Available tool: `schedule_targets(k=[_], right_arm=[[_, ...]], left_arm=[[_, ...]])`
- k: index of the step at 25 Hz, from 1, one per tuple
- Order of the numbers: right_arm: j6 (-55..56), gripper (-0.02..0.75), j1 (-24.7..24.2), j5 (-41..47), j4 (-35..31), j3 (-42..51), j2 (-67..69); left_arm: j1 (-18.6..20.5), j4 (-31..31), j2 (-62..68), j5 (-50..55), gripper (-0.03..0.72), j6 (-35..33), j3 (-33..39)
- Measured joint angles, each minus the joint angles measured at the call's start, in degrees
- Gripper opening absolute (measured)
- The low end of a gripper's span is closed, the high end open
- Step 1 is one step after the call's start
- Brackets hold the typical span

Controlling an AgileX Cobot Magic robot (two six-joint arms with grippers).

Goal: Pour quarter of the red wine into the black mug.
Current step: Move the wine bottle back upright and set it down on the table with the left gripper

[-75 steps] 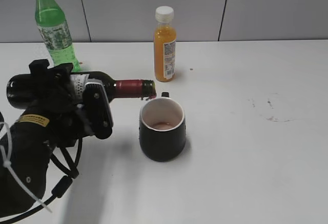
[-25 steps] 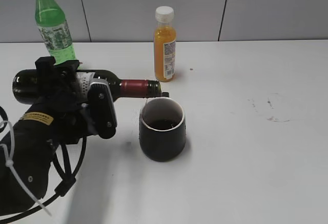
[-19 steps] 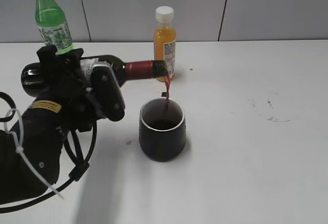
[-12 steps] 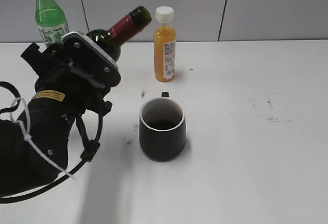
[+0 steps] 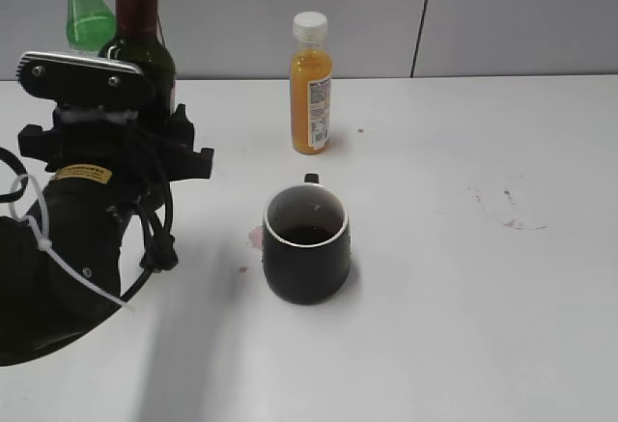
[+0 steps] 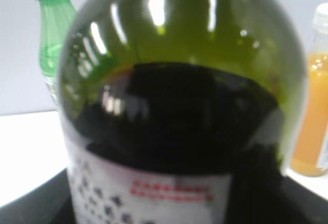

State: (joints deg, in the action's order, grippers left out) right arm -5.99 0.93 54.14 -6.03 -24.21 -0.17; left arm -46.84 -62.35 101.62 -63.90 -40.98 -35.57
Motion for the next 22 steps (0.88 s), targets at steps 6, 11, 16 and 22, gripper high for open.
schedule_targets(k=[6, 11, 16, 22], right_arm=[[-0.05, 0.573, 0.0, 0.0, 0.0, 0.0, 0.0], [-0.05, 0.573, 0.0, 0.0, 0.0, 0.0, 0.0], [-0.05, 0.573, 0.0, 0.0, 0.0, 0.0, 0.0], [0.0, 0.573, 0.0, 0.0, 0.0, 0.0, 0.0]], left_arm=[[7.33, 16.07, 0.0, 7.84, 0.541, 17.4, 0.0], [16.06, 36.08, 0.0, 12.73, 0.541, 30.56, 0.0], [25.95, 58.52, 1.39, 11.18, 0.541, 42.35, -0.95], [30.42, 70.0, 6.93, 6.85, 0.541, 44.6, -6.59]])
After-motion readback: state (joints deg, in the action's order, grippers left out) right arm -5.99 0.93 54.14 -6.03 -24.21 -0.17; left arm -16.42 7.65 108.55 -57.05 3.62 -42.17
